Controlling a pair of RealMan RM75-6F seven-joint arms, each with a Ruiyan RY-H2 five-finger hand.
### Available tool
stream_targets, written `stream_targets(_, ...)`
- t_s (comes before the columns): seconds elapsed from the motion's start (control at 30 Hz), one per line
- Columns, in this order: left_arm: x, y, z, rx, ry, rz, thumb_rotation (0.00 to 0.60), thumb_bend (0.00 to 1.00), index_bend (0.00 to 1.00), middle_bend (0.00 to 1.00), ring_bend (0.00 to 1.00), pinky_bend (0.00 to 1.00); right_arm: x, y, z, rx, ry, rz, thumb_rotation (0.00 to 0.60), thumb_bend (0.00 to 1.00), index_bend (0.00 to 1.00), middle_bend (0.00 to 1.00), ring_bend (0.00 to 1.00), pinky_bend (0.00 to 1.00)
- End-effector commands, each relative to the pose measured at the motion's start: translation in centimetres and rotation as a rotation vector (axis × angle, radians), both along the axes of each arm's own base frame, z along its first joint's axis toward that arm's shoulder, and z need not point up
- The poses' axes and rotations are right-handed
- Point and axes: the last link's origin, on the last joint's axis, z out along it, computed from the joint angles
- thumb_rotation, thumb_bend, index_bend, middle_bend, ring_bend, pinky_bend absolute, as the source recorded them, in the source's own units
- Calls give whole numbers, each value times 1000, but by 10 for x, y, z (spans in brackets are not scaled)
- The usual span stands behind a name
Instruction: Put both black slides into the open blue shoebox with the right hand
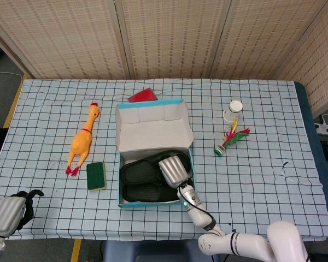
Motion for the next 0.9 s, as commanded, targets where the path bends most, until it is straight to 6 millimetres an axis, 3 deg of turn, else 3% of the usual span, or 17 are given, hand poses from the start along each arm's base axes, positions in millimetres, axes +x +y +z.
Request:
stream_targets(0.03,0,1,0,0,-1,1,600,484,359,382,406,555,4,5,16,0,-59,19,600,382,650,607,439,526)
stream_targets(0.33,0,1,0,-1,2,4,600,484,359,382,406,555,-4,30,81,-9,-120,72,600,382,444,388,220,297)
stream_targets(0.53,0,1,-1,0,4,5,600,485,359,381,406,555,-28,42,124,-57,-138,92,600,383,372,323,130,258)
stream_targets(0.63,0,1,0,2,6,6,600,484,359,382,406,555,-52,48,146,-103,-144,74,600,382,366,322,129,258)
stream_targets(0.73,-1,2,1,9,7,8,600,484,359,382,407,555,-94,56,170,-222,-99,57,600,381,351,323,129,248)
stream_targets(0.9,-2,2,0,15,16,15,600,484,360,381,406,555,-164,78,195,-393,58,-30,600,209,228,245,74,131)
